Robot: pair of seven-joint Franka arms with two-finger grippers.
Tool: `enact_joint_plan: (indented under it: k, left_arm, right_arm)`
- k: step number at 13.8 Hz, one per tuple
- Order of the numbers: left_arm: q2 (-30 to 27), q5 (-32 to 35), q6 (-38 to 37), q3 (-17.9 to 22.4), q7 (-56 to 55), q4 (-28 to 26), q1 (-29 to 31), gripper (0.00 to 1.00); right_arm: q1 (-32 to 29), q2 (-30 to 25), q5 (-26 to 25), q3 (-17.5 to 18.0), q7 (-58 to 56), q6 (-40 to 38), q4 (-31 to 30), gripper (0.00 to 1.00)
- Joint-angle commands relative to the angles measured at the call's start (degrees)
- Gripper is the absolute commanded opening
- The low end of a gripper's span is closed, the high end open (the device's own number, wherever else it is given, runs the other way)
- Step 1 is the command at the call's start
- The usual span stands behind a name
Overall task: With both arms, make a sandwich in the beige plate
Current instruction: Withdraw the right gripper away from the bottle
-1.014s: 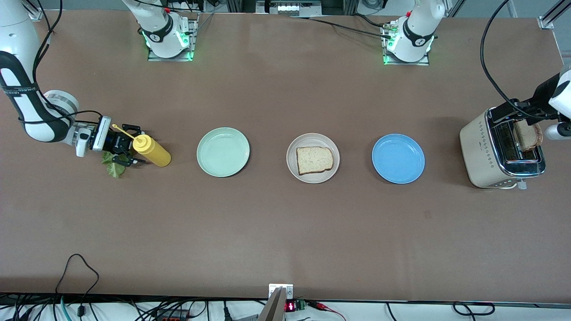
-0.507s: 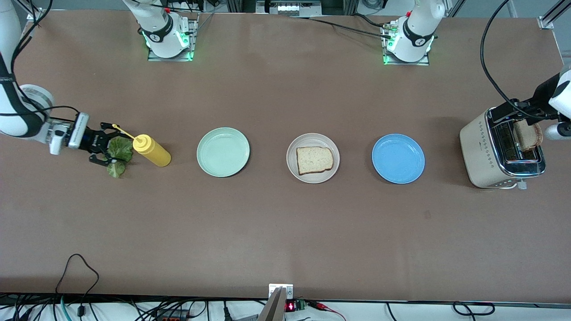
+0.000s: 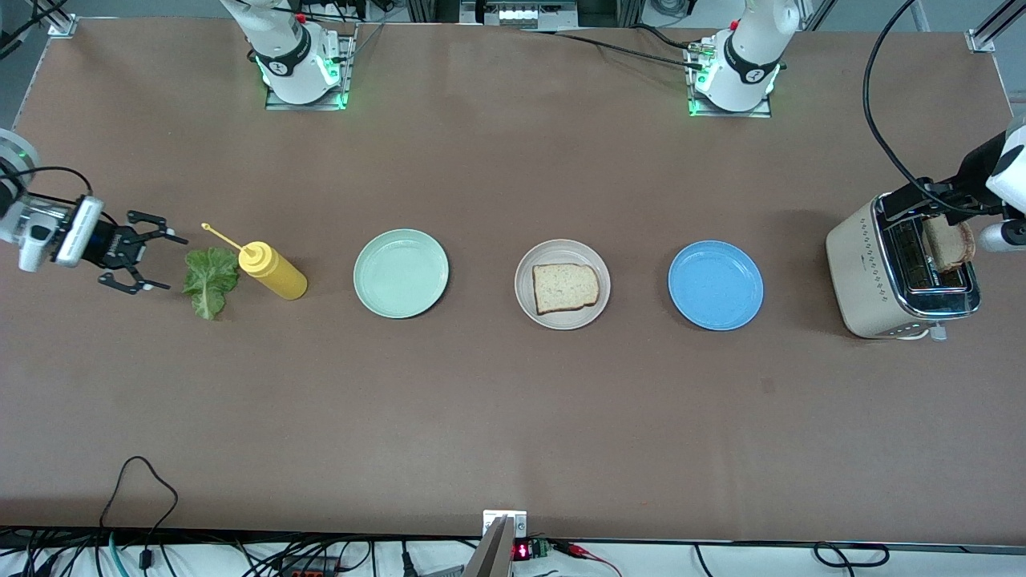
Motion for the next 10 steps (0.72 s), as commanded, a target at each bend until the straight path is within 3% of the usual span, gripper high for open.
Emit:
enact_joint_plan:
  k: [1, 6, 10]
  left_arm:
    - [-0.74, 1.03, -0.54, -0.01, 0.87, -0.27, -0.16, 1.0]
    - [-0.74, 1.03, -0.54, -0.01, 0.87, -0.27, -0.16, 1.0]
    - [-0.74, 1.03, -0.54, -0.01, 0.87, -0.27, -0.16, 1.0]
  right_arm:
    - [-0.49, -2.22, -2.05, -1.49, 11.43, -1.38, 1.14, 1.0]
    - [0.21, -5.99, -11.78, -1.67, 38.22, -1.29, 7.19, 1.0]
    - [4.15, -10.21, -20.3, -1.67, 62.73, -1.29, 7.99, 1.0]
